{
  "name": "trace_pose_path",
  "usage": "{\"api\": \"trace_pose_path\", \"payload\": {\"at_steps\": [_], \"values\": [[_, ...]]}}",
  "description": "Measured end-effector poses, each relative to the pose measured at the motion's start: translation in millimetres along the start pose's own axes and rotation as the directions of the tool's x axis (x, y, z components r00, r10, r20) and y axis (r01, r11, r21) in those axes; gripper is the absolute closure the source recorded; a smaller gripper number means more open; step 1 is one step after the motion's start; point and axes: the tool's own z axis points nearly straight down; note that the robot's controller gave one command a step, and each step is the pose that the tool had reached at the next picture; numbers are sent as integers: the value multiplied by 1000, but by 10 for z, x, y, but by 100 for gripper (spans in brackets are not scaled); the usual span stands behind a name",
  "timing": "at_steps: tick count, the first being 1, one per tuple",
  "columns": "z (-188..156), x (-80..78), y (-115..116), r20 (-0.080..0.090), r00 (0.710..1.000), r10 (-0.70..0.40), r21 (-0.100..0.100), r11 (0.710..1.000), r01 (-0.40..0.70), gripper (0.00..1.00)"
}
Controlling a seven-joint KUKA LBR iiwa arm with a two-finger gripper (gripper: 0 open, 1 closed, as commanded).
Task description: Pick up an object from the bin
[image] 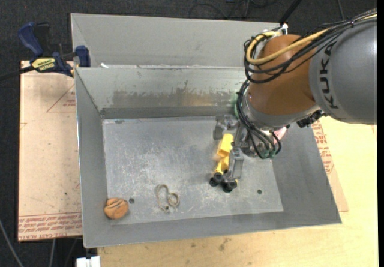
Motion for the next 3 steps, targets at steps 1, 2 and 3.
{"api": "trace_pose_path", "payload": {"at_steps": [1, 2, 3], "values": [[0, 0, 0, 0, 1000, 0, 0, 1000, 0, 0], [275, 164, -239, 9, 996, -86, -1, 996, 86, 0], [893, 149, -345, 4, 990, -140, 2, 990, 140, 0]]}}
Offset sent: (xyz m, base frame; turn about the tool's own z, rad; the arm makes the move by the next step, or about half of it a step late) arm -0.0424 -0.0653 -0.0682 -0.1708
